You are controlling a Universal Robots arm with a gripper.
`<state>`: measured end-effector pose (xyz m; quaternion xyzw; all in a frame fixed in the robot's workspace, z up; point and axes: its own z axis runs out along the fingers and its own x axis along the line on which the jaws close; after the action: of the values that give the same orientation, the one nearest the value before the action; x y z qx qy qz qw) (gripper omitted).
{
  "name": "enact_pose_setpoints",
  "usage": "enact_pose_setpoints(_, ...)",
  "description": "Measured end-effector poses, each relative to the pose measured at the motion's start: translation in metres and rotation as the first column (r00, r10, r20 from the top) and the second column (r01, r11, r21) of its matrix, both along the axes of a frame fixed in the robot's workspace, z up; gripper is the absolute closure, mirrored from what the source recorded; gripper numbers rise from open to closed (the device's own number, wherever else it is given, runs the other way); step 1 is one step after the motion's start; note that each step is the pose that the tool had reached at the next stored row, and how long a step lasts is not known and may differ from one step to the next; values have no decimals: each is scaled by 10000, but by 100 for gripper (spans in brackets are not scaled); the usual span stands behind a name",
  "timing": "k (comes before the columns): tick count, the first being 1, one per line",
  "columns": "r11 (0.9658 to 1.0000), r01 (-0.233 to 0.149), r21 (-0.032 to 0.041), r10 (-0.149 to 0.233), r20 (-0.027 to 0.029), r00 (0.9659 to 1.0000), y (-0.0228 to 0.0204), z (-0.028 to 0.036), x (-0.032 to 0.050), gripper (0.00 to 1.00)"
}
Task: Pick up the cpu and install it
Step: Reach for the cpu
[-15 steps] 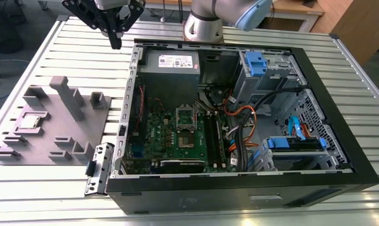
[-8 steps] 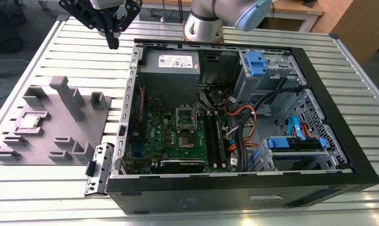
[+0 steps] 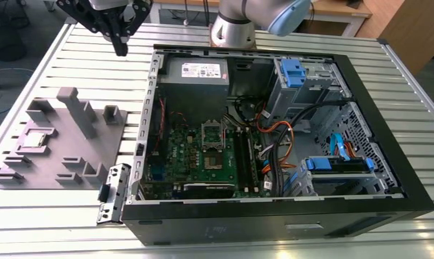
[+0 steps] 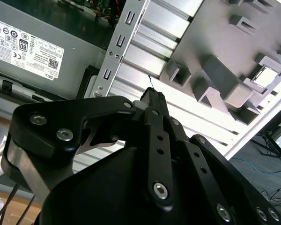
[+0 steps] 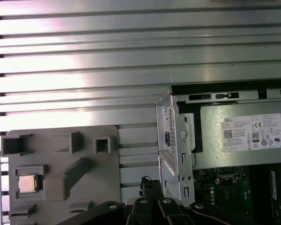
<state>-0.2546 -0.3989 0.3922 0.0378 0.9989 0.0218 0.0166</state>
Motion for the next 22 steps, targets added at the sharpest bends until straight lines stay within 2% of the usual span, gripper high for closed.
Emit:
enact_pose_setpoints(7,10000,0,0,0,3,10000,0,0,-64,89)
enact_pose_setpoints(22,10000,2,0,-2,4,10000,0,0,-94,89)
